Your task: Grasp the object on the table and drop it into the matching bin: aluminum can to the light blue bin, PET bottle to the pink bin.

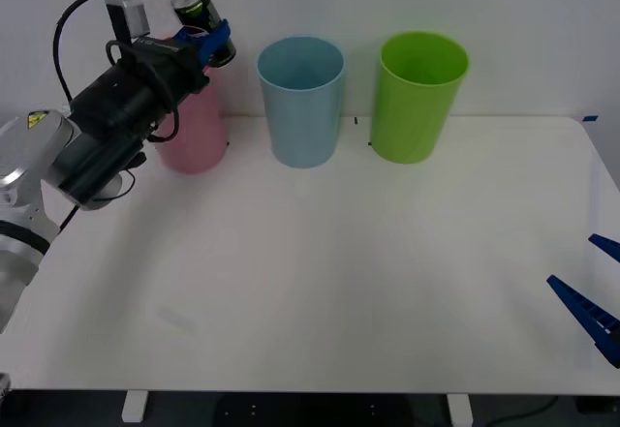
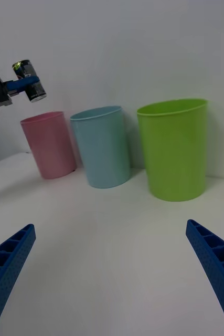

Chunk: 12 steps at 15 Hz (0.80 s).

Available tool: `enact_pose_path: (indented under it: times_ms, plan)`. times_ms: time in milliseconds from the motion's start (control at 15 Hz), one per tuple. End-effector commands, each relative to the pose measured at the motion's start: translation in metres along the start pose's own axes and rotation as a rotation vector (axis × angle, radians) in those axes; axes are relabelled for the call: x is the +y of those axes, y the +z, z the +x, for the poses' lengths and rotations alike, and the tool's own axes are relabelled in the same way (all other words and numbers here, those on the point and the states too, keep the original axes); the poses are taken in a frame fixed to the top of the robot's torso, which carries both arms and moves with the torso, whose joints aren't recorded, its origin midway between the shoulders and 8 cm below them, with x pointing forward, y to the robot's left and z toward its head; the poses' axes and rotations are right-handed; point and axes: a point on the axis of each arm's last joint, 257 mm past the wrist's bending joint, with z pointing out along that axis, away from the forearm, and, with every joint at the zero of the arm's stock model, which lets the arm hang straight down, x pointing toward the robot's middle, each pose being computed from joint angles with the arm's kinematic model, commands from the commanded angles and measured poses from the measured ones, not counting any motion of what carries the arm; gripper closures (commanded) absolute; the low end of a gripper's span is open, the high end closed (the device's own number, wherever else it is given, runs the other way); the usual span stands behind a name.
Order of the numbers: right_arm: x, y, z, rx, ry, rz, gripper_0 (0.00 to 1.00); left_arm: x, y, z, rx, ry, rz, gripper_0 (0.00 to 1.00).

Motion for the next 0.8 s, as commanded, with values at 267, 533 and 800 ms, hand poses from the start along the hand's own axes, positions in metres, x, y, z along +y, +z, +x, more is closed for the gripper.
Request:
enact_pose_path:
  times_ms: [267,533,800]
  plan:
    - [0.0,0.0,0.0,0.0,0.0,0.0,0.0,-0.022,0.065,0.012,0.033,-0.004,-0.017,0.99]
    - [0.0,0.0,0.0,0.0,0.0,0.0,0.0,-0.034,0.096,0.019,0.061,0.012,-0.039,0.99]
    - [0.0,0.0,0.0,0.0,0.0,0.0,0.0,-0.048,0.121,0.023,0.085,0.023,-0.062,0.99]
